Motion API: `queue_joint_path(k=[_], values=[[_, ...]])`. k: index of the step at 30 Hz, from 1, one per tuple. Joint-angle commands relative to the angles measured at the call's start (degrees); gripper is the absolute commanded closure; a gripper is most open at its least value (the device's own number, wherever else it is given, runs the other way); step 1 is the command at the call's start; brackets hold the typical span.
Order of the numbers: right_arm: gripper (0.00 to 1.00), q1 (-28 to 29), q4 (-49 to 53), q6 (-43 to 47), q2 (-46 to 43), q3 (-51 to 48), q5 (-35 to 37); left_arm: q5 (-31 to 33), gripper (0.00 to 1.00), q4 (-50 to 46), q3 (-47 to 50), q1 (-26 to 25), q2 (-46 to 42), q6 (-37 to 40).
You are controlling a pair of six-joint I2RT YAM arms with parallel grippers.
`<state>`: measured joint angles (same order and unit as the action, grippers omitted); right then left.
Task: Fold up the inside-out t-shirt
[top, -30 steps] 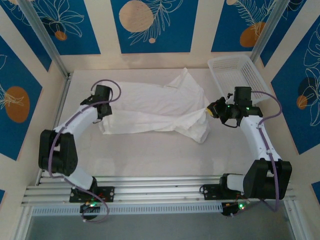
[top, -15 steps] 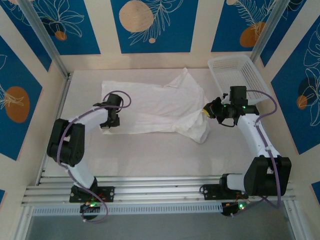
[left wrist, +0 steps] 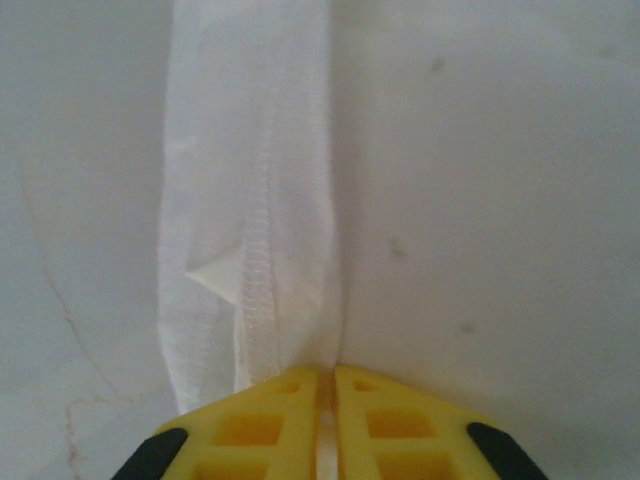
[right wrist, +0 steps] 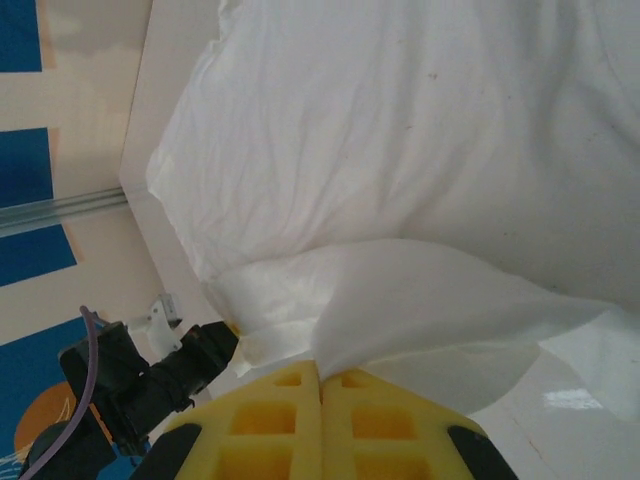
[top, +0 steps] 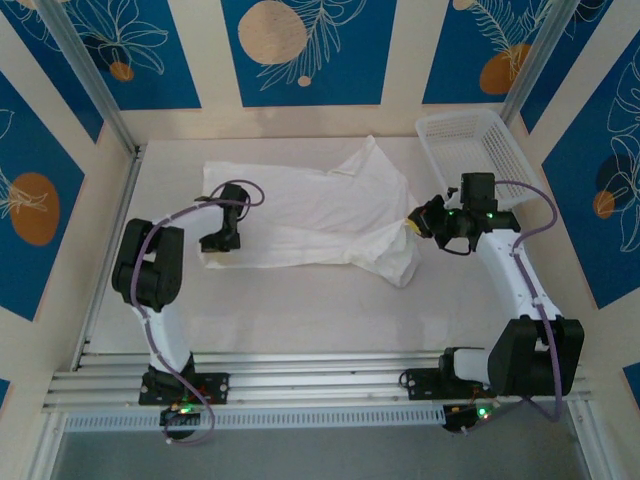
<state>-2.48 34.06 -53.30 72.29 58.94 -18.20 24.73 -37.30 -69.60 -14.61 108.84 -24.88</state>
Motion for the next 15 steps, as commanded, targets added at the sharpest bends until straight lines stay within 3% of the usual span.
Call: queue_joint_path(k=[1,4,11,15], values=[[1.00,-3.1,2.4,-0.6,-2.4,1.2,0.5,1.9,0.93,-2.3,0.2,2.1,-2.1,-0.6],[1.00,-6.8,2.0,-1.2,-3.2,0.5,-2.0,2.2,1.00,-1.6,0.9,3.5,-3.1,0.6],[1.00,-11.3,3.7,-0.3,-4.4,0.9,-3.8,-1.4,1.00,1.8,4.0,7.3,-9.4,0.6],[1.00,-12.2,3.5,-0.1,-4.8,0.6,-5.1,-7.9,1.00,4.6,6.6,9.5,-14.6,0.2]])
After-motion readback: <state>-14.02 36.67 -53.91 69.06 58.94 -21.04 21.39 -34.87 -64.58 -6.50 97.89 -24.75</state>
